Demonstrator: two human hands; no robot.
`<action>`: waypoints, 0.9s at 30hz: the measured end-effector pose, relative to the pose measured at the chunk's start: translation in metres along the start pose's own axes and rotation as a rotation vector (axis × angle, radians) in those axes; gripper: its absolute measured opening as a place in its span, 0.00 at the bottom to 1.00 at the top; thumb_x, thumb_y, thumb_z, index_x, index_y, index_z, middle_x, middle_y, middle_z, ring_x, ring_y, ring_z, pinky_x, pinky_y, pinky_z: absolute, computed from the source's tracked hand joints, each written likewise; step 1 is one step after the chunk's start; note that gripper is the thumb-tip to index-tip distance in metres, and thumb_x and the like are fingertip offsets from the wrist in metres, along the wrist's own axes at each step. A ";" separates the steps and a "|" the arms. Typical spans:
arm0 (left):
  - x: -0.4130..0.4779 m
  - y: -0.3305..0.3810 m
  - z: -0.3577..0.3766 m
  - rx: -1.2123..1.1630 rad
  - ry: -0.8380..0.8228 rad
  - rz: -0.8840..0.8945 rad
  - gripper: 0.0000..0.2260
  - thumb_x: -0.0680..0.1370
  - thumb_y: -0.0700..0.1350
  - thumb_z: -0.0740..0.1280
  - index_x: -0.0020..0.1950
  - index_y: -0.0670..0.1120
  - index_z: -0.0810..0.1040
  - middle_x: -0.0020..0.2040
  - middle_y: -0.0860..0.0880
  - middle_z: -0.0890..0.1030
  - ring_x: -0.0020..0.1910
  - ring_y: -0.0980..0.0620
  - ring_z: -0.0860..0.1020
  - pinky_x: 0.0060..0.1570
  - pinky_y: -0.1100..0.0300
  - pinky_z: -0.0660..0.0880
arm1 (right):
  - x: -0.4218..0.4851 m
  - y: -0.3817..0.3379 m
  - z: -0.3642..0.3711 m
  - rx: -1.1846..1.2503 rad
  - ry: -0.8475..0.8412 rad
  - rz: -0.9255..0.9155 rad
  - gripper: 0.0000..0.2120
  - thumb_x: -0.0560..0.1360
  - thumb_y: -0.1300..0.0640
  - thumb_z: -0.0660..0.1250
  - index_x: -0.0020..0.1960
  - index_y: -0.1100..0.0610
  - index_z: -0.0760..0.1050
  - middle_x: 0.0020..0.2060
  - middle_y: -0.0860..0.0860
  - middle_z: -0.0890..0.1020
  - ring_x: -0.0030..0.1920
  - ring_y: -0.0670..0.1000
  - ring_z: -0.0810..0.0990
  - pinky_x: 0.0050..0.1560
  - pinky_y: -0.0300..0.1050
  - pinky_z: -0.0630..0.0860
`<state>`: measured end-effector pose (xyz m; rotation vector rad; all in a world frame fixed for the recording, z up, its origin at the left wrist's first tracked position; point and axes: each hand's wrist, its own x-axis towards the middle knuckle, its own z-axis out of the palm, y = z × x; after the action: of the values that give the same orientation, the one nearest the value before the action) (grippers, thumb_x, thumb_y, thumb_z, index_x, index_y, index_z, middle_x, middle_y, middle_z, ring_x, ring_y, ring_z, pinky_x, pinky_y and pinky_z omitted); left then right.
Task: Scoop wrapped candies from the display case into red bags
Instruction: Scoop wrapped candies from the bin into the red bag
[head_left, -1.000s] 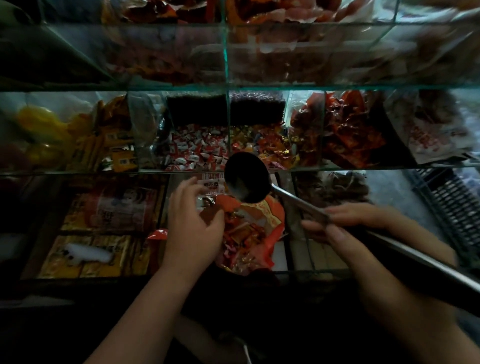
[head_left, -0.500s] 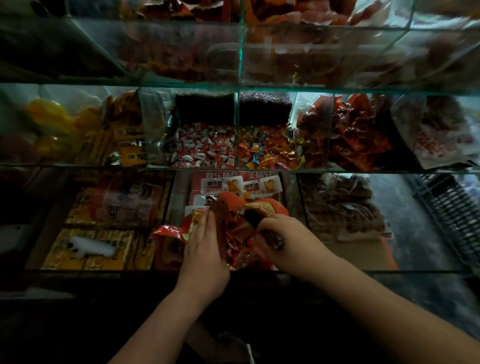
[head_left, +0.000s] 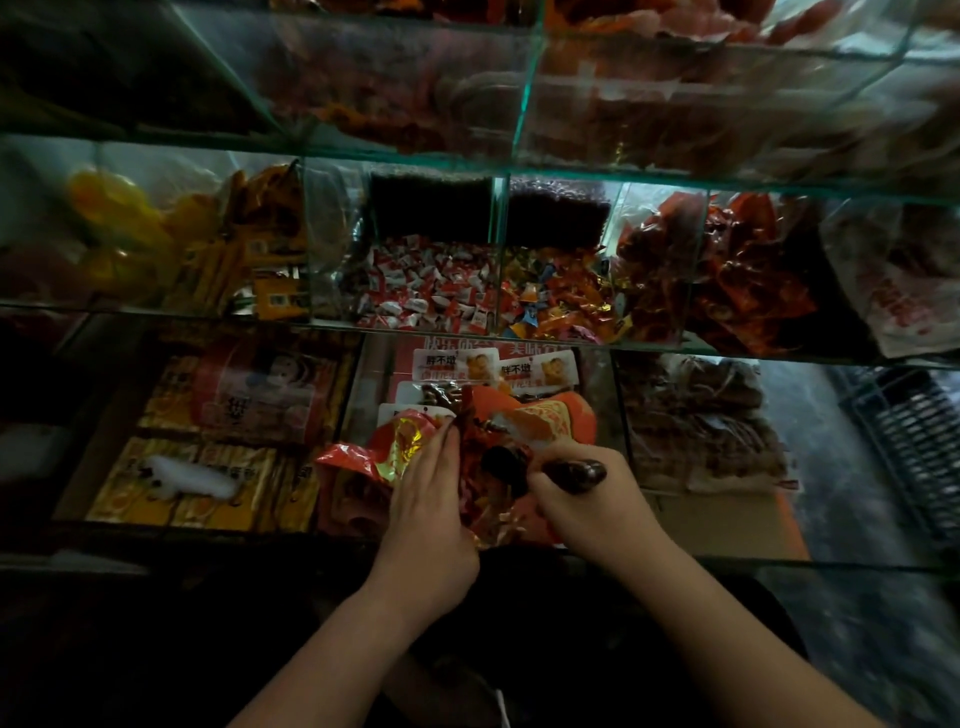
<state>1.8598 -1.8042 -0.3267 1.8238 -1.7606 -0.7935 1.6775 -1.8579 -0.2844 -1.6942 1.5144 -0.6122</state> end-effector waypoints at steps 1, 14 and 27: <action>0.001 0.000 0.000 -0.003 0.000 -0.008 0.44 0.78 0.38 0.65 0.83 0.53 0.39 0.80 0.65 0.41 0.78 0.64 0.37 0.78 0.57 0.41 | 0.001 -0.001 0.001 -0.049 -0.042 -0.018 0.07 0.72 0.59 0.70 0.39 0.49 0.84 0.36 0.43 0.85 0.39 0.40 0.82 0.39 0.36 0.77; 0.002 0.001 0.001 -0.030 -0.002 -0.016 0.43 0.79 0.42 0.67 0.83 0.54 0.39 0.81 0.63 0.42 0.80 0.60 0.39 0.81 0.51 0.45 | 0.002 -0.015 -0.007 -0.068 -0.078 0.097 0.06 0.71 0.58 0.68 0.38 0.56 0.83 0.34 0.50 0.84 0.37 0.49 0.83 0.43 0.51 0.81; 0.002 0.000 -0.002 -0.044 0.002 -0.030 0.42 0.80 0.47 0.67 0.84 0.53 0.41 0.83 0.59 0.43 0.81 0.59 0.41 0.81 0.50 0.46 | 0.004 -0.007 -0.005 0.408 0.194 0.405 0.05 0.72 0.58 0.73 0.38 0.57 0.83 0.33 0.61 0.85 0.36 0.61 0.87 0.38 0.66 0.84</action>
<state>1.8614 -1.8062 -0.3251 1.8256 -1.7047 -0.8353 1.6785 -1.8633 -0.2761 -1.0099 1.6705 -0.8149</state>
